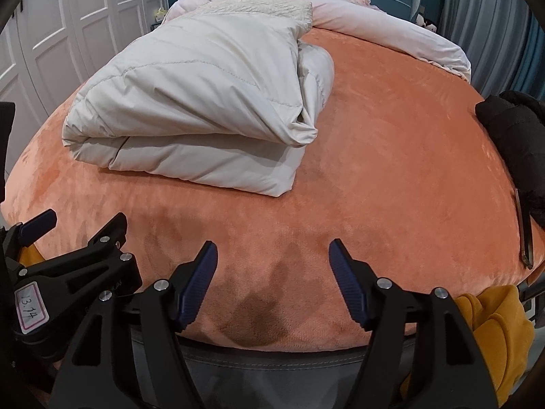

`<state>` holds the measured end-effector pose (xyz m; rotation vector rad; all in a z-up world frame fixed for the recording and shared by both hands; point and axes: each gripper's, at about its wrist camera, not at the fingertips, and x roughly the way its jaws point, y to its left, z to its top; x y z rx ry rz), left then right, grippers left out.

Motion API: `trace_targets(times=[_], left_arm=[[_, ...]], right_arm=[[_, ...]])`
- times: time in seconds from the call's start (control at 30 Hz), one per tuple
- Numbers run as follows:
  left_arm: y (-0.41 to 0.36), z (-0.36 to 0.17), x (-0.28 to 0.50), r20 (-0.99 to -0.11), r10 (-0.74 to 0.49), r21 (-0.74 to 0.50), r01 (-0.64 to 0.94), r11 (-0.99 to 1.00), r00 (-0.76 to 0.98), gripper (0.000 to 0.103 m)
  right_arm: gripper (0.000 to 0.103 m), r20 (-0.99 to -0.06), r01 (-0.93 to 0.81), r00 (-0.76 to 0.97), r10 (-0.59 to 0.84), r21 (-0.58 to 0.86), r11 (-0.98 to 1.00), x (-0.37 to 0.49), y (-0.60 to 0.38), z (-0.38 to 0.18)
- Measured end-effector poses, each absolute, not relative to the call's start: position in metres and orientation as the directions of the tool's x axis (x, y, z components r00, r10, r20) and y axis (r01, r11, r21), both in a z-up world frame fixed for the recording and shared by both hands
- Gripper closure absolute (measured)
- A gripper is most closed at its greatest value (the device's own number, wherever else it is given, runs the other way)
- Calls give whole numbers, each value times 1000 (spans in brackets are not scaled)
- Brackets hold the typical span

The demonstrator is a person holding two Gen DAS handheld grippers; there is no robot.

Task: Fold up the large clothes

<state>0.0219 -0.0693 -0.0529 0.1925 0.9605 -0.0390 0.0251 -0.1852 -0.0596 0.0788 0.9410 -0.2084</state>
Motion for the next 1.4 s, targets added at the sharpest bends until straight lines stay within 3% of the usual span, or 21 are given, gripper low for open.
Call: trace_targets(times=[0.6,1.4], left_arm=[[-73,-82,19,-796,45,148,123,981,604,15],[-62,-63,20,-790,21,109,107,988,612,21]], right_arm=[[37,-824,232,555,-119,16,973,25,-193,-96],[37,-792,252,594,-144,13,968,19,-178,-70]])
